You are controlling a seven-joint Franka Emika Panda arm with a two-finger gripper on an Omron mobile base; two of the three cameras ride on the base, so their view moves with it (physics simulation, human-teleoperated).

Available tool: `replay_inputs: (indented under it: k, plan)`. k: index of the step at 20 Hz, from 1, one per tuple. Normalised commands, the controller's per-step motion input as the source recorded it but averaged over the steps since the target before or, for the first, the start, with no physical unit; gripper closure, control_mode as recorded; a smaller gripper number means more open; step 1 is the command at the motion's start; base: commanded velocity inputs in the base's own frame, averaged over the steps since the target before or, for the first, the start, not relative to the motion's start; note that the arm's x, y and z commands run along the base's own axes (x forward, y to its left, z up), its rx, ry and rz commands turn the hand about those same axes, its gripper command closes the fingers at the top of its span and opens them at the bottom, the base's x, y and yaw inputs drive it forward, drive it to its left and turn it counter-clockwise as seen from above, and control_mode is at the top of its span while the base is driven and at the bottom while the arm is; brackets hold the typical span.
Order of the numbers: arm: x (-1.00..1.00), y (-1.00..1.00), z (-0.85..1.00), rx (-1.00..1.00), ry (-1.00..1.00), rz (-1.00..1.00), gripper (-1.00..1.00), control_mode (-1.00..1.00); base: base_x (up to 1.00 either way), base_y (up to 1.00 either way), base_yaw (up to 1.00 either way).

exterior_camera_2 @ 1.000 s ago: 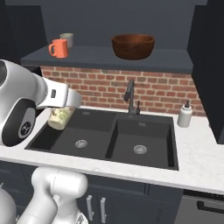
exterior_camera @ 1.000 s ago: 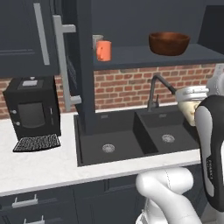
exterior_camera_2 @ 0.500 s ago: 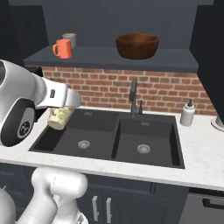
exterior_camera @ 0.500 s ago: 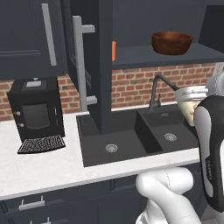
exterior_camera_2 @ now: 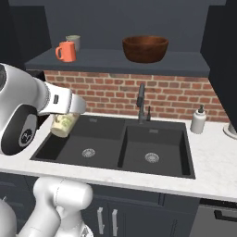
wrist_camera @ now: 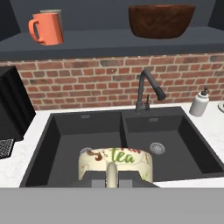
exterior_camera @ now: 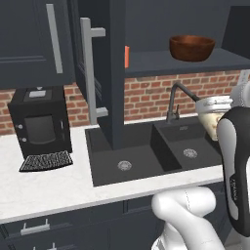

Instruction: Gather all objects into one cabinet and sort the glasses and bowls to opposite sides.

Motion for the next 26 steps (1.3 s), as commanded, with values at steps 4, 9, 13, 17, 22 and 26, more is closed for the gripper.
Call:
replay_inputs:
  k: [4,9,13,17,22,26]
  plan:
    - [0.00,0.00,0.00,0.00,0.00,0.00,1.00,1.00,0.19,0.00,0.00]
    - [0.00,0.00,0.00,0.00,0.00,0.00,1.00,1.00,0.07,-0.01,0.00]
    - [0.00,0.00,0.00,0.00,-0.01,0.00,1.00,-1.00,0.00,0.00,0.00]
    - [-0.24,-0.02,0.02,0.00,-0.06,0.02,1.00,-1.00,0.00,0.00,0.00]
    - [-0.29,0.02,0.42,0.00,-0.01,0.07,1.00,-1.00,0.00,0.00,0.00]
    - [-0.21,0.10,0.61,0.00,0.00,0.02,1.00,-1.00,0.00,0.00,0.00]
